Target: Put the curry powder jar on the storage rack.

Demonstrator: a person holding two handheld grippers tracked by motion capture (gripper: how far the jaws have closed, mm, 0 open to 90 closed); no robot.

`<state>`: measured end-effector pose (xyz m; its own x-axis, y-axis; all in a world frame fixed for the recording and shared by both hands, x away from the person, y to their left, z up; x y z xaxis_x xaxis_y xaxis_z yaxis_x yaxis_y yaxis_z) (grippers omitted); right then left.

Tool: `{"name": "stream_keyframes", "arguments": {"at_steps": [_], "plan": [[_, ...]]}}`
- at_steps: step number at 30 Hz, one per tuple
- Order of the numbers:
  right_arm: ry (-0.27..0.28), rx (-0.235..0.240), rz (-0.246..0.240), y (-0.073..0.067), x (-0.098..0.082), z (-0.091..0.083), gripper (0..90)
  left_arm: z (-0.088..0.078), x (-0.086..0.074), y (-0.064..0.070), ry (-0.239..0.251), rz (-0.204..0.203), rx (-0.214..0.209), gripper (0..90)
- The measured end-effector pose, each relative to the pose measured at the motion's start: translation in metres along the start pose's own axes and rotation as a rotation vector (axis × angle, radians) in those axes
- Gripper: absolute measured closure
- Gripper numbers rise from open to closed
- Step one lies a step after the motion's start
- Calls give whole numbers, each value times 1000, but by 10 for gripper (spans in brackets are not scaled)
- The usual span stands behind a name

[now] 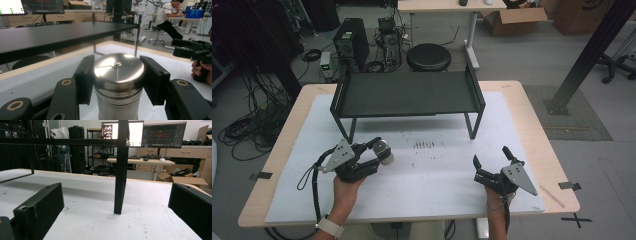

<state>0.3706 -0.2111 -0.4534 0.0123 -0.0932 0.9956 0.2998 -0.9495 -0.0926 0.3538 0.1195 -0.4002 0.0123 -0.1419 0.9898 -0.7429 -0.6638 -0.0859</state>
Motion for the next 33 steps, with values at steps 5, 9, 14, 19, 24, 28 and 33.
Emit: {"name": "stream_keyframes", "arguments": {"at_steps": [5,9,14,19,24,28,33], "plan": [[1,0,2,0,0,0,0,-3,10,-7,13,-2,10,488],[1,-1,3,0,0,0,0,-5,17,-13,21,-8,18,488],[1,0,2,0,0,0,0,-8,28,-18,32,-8,23,488],[0,0,2,0,0,0,0,-9,43,-24,52,-9,23,488],[1,0,3,0,0,0,0,-7,54,-27,64,-13,15,488],[-1,0,5,0,0,0,0,-5,63,-28,73,-9,10,488],[0,0,5,0,0,0,0,-1,73,-30,82,-9,2,488]]}}
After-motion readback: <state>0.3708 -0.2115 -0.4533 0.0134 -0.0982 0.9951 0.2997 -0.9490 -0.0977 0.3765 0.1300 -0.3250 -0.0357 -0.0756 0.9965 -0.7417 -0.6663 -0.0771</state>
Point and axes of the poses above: each handheld gripper's, and its own axes: z roughly forward along the jaws, x roughly out of its top, y roughly to its right, the point moved 10 cm from there along z, roughly forward along the jaws, and after that the axes turned 6 degrees about z, right-handed, at the moved point
